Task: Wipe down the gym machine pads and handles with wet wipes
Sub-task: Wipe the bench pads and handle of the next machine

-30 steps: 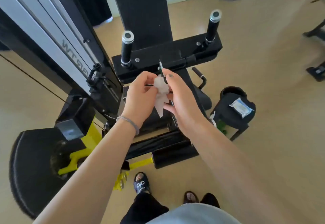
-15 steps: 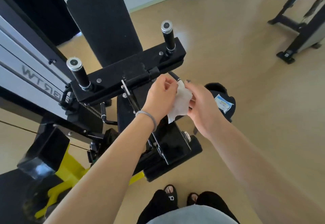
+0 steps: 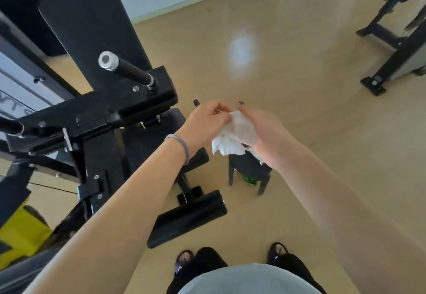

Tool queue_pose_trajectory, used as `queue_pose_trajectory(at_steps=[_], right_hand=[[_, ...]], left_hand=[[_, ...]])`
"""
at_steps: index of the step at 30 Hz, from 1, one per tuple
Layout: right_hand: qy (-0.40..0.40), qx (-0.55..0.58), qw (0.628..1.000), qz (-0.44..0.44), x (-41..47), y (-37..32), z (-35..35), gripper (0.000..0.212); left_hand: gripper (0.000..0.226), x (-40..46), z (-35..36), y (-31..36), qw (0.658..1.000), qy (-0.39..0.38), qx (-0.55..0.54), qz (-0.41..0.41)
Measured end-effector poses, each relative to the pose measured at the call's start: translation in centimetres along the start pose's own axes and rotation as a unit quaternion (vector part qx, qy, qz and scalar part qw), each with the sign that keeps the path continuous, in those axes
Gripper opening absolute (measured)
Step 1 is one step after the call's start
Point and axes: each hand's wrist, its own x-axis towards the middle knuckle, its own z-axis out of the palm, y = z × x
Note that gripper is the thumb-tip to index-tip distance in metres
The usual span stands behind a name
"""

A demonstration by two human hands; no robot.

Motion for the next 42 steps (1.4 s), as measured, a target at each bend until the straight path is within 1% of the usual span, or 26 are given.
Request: queue_pose_trajectory(at_steps=[2,3,4,6,7,9,12,15,16,18,20,23,27,29,32,36,39,40,42], right_hand=[[-0.008,-0.020,1.000,-0.019,1.0,-1.1,-4.5,0.034],[-0.010,-0.029,0.999,-0.022,1.6,-1.7,-6.4,0.035],[-0.010,-0.042,0.999,-0.023,2.2,-2.2,-8.0,0.040],[-0.032,-0.072,0.997,-0.012,3.6,-3.4,-10.7,0.057],[-0.049,-0.084,0.995,-0.003,4.4,-4.0,-11.8,0.059],[-0.069,-0.106,0.992,0.009,6.2,-5.2,-13.7,0.057],[-0.093,-0.112,0.988,0.045,8.9,-7.2,-15.7,0.055],[-0.113,-0.117,0.982,0.091,11.6,-8.7,-18.1,0.043],[-0.113,-0.122,0.980,0.106,12.4,-9.2,-19.1,0.042],[-0.107,-0.133,0.978,0.122,14.2,-10.2,-21.0,0.049],[-0.100,-0.158,0.975,0.123,16.2,-11.4,-22.6,0.054],[-0.074,-0.182,0.974,0.113,19.4,-13.6,-24.1,0.056],[-0.057,-0.134,0.984,0.103,24.1,-16.6,-26.5,0.052],[-0.087,-0.081,0.984,0.131,26.6,-18.1,-28.0,0.058],[-0.154,-0.007,0.972,0.179,29.7,-20.6,-30.1,0.065],[-0.175,0.073,0.954,0.231,33.7,-24.3,-33.4,0.068],[-0.236,0.084,0.923,0.292,36.0,-26.6,-34.4,0.064],[-0.247,0.079,0.917,0.302,36.7,-27.4,-34.4,0.058],[-0.276,0.062,0.909,0.306,38.3,-29.1,-33.9,0.037]], left_hand=[[0.026,1.1,2.8,1.8,0.999,-0.025,0.022,0.008],[0.029,1.6,4.0,2.6,0.999,-0.033,0.030,0.008],[0.030,2.1,5.1,3.5,0.999,-0.039,0.035,0.006],[0.028,3.2,6.9,5.0,0.998,-0.048,0.049,-0.007],[0.024,3.8,7.8,5.6,0.997,-0.055,0.052,-0.010],[0.019,5.3,9.3,6.5,0.997,-0.064,0.037,-0.018],[0.026,8.3,11.1,6.8,0.997,-0.073,0.000,-0.036],[0.028,12.1,12.9,7.3,0.997,-0.071,-0.031,-0.026],[0.029,13.6,13.4,7.5,0.997,-0.065,-0.034,-0.026],[0.030,16.4,14.4,8.4,0.998,-0.054,-0.029,-0.028],[0.031,19.0,15.3,9.7,0.998,-0.048,-0.015,-0.024],[0.031,22.7,16.1,11.7,0.999,-0.027,0.015,-0.022],[0.039,27.2,17.2,14.0,0.998,0.025,0.036,-0.044],[0.041,29.5,17.9,15.3,0.996,0.065,0.038,-0.057],[0.040,32.7,19.6,17.3,0.985,0.146,0.013,-0.093],[0.032,36.0,21.9,19.8,0.946,0.249,-0.104,-0.179],[0.023,37.6,22.4,22.0,0.896,0.314,-0.232,-0.211],[0.022,38.1,22.3,22.6,0.885,0.326,-0.255,-0.215],[0.023,38.9,21.8,23.4,0.876,0.335,-0.277,-0.207]])
